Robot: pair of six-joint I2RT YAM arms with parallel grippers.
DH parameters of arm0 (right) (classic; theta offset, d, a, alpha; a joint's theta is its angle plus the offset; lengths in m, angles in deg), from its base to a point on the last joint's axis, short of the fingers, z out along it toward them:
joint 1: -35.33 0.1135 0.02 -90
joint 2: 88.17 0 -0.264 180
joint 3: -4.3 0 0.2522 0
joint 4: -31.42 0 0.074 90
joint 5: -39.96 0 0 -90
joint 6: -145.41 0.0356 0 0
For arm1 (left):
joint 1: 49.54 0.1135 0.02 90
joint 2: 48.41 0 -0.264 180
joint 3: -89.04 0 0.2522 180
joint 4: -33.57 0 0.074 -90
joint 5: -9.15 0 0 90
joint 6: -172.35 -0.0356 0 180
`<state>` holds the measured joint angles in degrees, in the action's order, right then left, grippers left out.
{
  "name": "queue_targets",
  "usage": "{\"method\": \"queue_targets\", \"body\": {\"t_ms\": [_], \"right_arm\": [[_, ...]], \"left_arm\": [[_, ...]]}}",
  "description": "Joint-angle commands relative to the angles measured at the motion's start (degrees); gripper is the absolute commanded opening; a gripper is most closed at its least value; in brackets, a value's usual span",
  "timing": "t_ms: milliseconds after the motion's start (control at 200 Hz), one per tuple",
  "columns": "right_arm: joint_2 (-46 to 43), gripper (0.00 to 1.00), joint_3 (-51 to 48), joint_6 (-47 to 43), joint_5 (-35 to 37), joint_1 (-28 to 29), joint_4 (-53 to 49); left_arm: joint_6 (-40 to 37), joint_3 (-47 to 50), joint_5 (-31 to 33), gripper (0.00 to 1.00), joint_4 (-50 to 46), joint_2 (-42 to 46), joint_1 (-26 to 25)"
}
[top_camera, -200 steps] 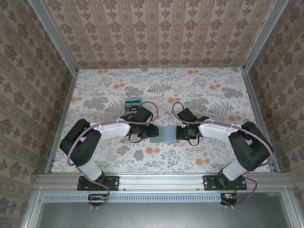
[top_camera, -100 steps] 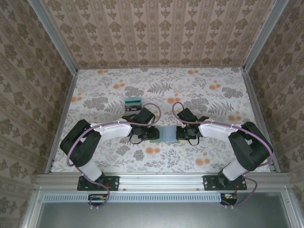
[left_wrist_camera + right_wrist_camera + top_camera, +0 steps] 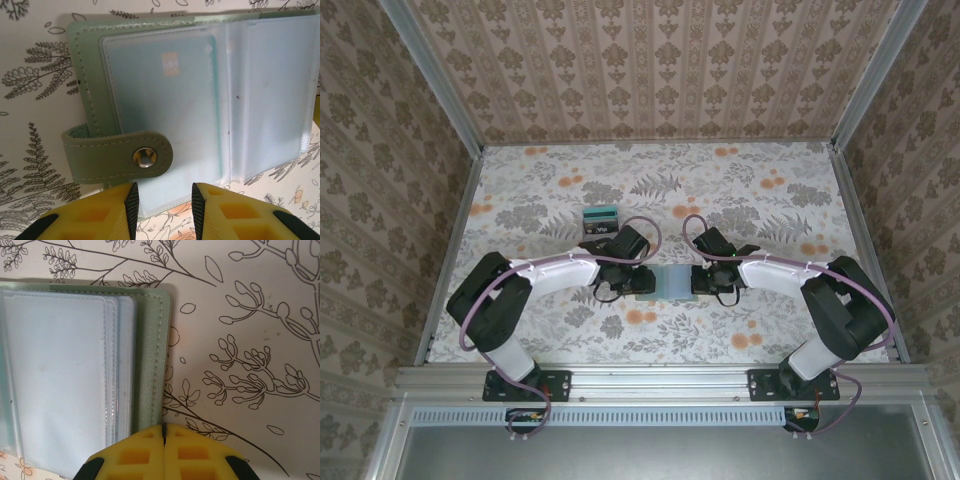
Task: Take the credit cards out of the card holder
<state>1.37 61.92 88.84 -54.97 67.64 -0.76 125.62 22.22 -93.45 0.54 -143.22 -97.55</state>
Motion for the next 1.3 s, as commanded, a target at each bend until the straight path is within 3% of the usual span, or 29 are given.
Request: {"method": "queue_targets", "body": {"t_ms": [0, 410, 735, 1295], "right_arm": [[1.9, 0.0, -0.8, 1.0, -0.9, 0.4, 0.1], [2.1, 0.0, -1.0, 1.1, -1.2, 0.4, 0.4], [2.5, 0.0, -0.9, 1.3, -1.5, 0.4, 0.6], [2.7, 0.0, -0.8, 1.3, -1.4, 0.4, 0.4]], "left_arm": [[-1.1, -1.3, 0.4, 0.36, -1.2, -1.6, -0.5], [-1.5, -2.8, -1.3, 0.38, -1.3, -4.9, -0.7], [-2.9, -3.2, -6.9, 0.5, 4.9, -4.7, -0.9], [-4.2, -6.0, -11.4, 0.5, 7.4, -6.4, -0.9]]}}
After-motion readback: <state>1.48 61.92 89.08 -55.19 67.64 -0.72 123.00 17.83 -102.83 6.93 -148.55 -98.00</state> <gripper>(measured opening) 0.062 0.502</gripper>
